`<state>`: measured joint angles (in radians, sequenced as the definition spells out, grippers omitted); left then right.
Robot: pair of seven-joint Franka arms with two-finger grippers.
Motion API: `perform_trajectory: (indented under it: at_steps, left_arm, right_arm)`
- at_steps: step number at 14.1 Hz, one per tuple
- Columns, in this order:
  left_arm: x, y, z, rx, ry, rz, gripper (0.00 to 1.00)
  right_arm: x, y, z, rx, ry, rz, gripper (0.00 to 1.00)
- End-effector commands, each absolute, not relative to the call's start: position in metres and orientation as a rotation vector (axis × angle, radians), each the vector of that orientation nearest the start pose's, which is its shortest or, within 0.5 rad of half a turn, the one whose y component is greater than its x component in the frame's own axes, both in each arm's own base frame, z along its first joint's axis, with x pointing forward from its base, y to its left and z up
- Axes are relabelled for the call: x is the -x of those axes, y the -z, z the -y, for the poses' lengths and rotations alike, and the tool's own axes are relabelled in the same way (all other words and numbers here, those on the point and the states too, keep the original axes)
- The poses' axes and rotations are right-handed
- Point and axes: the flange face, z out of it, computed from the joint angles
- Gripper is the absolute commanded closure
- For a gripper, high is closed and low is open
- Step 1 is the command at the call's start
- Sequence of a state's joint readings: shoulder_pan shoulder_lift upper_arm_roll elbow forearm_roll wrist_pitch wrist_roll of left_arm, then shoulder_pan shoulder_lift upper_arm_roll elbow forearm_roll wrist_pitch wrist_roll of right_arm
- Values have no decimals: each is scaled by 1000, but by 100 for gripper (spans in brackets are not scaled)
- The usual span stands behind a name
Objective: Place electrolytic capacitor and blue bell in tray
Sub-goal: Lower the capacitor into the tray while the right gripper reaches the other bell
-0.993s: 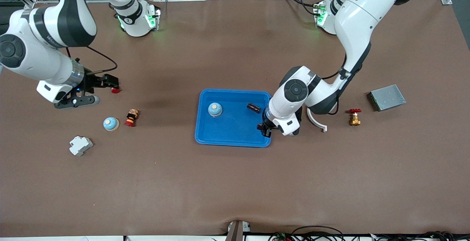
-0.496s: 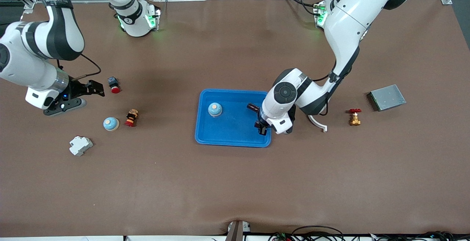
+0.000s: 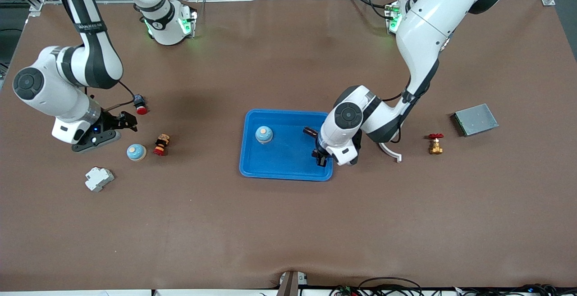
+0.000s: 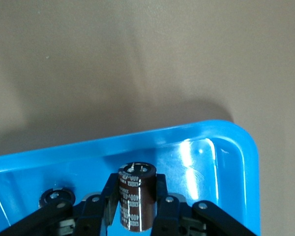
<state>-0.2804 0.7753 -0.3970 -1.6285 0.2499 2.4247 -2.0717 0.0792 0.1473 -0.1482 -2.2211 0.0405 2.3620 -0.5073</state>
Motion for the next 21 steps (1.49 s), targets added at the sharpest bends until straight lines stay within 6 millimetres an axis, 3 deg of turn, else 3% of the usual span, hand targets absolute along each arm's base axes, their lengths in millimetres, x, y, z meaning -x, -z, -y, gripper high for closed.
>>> perform_trajectory:
  at_steps: [1, 2, 3, 8, 10, 14, 16, 21]
  left_arm:
    - [-569, -198, 414, 2559, -102, 2012, 56]
    - [-569, -199, 414, 2559, -102, 2014, 13]
    - [-568, -201, 417, 2573, -96, 2000, 0]
    - [-589, -244, 404, 2586, -29, 2054, 0]
    - [-605, -279, 385, 2592, 22, 2044, 0]
    - [-619, -348, 369, 2645, 65, 1867, 0]
    - [-628, -377, 347, 2664, 101, 1838, 0]
    - [-625, -445, 307, 2636, 178, 1788, 0]
  right_arm:
    - [-545, -281, 57, 3071, -15, 689, 0]
    - [-549, -270, 58, 3071, -35, 688, 0]
    - [-551, -262, 60, 3071, -54, 683, 0]
    - [-556, -232, 59, 3063, -119, 685, 0]
    - [-557, -226, 60, 3068, -108, 682, 0]
    - [-562, -214, 61, 3069, -114, 672, 0]
    - [-564, -209, 64, 3070, -122, 666, 0]
    - [-568, -200, 64, 3069, -136, 665, 0]
